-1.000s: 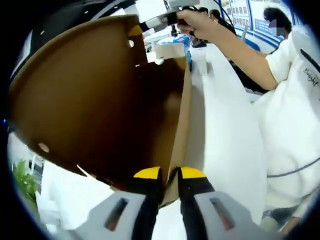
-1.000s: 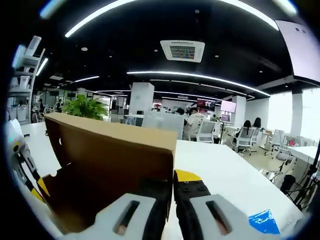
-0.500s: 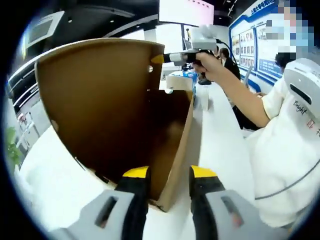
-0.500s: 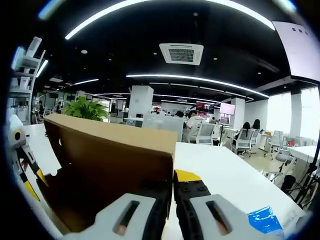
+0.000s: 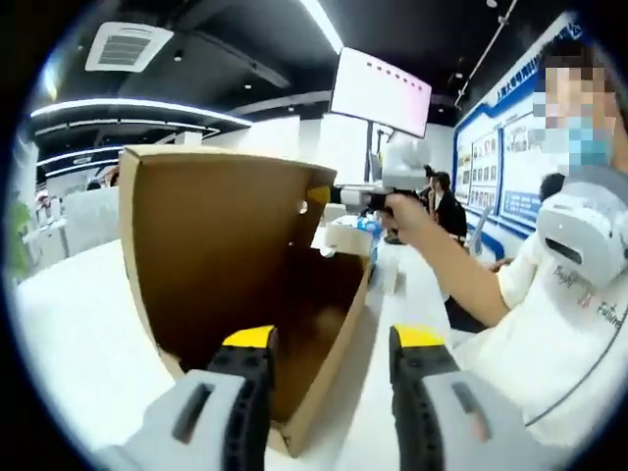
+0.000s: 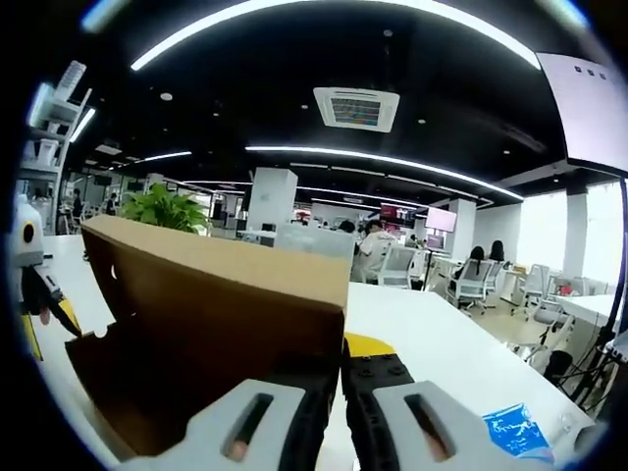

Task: Operate the shoe box by opening the lid, removing the specified soft item, and placing it in the target area until the item is outside and the box remains undamaged.

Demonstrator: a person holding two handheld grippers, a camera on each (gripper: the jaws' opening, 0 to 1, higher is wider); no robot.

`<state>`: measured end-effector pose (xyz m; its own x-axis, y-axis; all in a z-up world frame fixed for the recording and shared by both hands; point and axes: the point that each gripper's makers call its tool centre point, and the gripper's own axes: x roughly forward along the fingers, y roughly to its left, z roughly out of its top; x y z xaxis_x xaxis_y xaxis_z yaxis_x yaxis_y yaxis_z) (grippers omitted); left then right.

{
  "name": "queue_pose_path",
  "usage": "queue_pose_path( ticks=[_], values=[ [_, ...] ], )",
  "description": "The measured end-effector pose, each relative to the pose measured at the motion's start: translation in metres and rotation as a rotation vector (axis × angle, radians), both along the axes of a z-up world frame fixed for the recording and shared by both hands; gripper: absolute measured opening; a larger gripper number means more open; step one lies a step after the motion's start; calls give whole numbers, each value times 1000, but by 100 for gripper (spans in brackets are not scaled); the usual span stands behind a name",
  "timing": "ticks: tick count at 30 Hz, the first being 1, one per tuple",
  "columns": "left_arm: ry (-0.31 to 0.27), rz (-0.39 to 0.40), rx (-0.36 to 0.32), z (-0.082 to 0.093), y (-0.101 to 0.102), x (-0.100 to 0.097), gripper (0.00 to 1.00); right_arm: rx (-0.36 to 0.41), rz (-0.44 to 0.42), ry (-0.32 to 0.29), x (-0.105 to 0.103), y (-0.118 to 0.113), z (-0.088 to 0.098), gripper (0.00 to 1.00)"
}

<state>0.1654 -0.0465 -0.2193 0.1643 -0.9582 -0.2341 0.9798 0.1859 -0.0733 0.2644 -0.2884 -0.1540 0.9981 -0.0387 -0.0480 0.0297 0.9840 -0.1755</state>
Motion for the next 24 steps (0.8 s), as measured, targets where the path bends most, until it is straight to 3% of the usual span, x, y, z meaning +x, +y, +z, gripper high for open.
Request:
queue_pose_path(
  ticks=[4,6,7,8,10,14,15,16,17,19,22,24],
  values=[
    [-32,42,29,-9,1,6,48,-9,-3,-4,-1,0,0,0],
    [-41,104,-114,10,0,14,55,-9,-2,-8,-2,0,-1,0],
    [-14,113,-177,17,1,13,56,-8,-2,-11,-3,0,-1,0],
    [-30,122,-199,20,2,13,58,-8,-5,-12,-3,0,-1,0],
    [-91,199,-195,23,10,21,67,-16,-9,-14,-4,0,-1,0],
    [-51,232,-211,22,20,15,66,-31,-11,-17,-5,0,-2,0],
    [-59,268,-204,20,23,17,76,-32,-10,-17,-5,0,-2,0],
    [-69,315,-189,15,28,22,79,-27,-10,-19,-5,0,-2,0],
    [-70,302,-159,10,27,19,75,-30,-11,-20,-5,0,-2,0],
    [-66,320,-183,13,28,22,67,-34,-13,-20,-5,0,-2,0],
    [-72,332,-251,25,29,23,72,-35,-10,-25,-6,0,-3,0],
    [-66,341,-233,21,30,24,73,-35,-9,-25,-6,0,-3,0]
  ],
)
